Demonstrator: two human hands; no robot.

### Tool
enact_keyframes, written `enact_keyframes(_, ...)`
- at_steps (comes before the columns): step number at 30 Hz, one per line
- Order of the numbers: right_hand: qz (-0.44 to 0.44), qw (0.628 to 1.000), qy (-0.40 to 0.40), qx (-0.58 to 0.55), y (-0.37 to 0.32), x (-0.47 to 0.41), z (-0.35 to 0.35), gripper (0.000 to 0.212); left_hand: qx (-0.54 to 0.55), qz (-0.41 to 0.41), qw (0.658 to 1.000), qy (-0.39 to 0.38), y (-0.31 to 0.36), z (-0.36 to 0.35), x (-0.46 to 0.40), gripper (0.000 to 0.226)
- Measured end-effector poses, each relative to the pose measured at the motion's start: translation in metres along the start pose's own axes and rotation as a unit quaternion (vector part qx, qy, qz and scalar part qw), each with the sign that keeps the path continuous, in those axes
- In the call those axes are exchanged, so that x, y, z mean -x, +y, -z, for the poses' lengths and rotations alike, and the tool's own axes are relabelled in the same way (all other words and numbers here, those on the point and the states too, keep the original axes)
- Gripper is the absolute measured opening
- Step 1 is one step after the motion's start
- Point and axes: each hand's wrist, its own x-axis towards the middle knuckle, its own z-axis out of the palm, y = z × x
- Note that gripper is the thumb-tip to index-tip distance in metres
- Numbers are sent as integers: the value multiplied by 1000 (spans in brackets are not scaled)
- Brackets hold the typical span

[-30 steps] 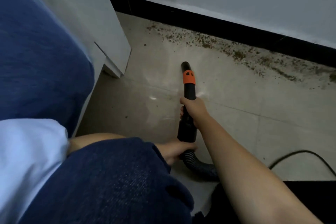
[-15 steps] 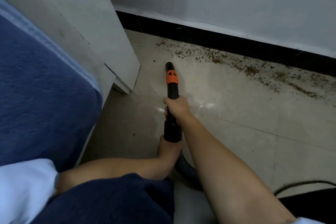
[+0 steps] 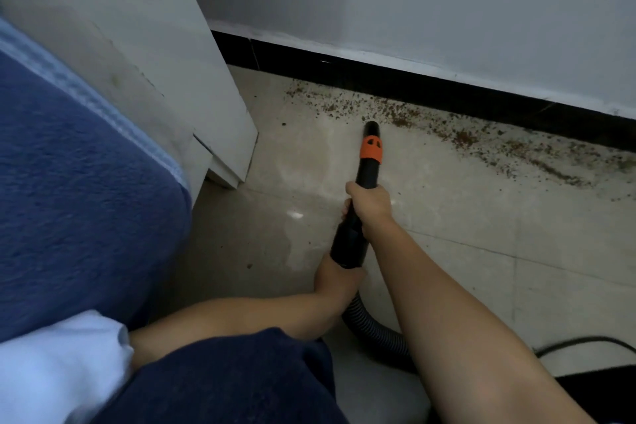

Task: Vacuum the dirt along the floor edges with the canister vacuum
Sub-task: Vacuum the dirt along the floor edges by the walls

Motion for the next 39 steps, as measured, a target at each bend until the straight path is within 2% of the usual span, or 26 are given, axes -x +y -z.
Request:
enact_keyframes(2,6,997,-45,55,-3,2,-14,16,43,17,999,7,-2,0,1,25)
enact_keyframes(6,12,985,-109,133,-2,10,-36,13,109,48,992,38,-8,4,2,27)
enact_keyframes(14,7,972,-185,144,-7,13,-78,16,138,63,979,132,-6,29,-14,32)
enact_keyframes(18,5,984,-151,97,-5,7,-83,11,99,50,983,150,-10,38,-25,38)
enact_keyframes(28,11,1000,2,4,-1,-10,-36,12,14,6,997,74,-9,15,-34,38)
enact_keyframes(33,9,1000,10,0,-5,-14,-29,13,29,5,996,88,-2,7,-31,34)
enact_keyframes(36,8,1000,-18,20,-15,-19,-34,12,27,11,997,73,6,9,-30,37)
enact_keyframes(39,12,996,-61,61,-20,-19,-47,15,46,15,995,89,10,12,-30,37)
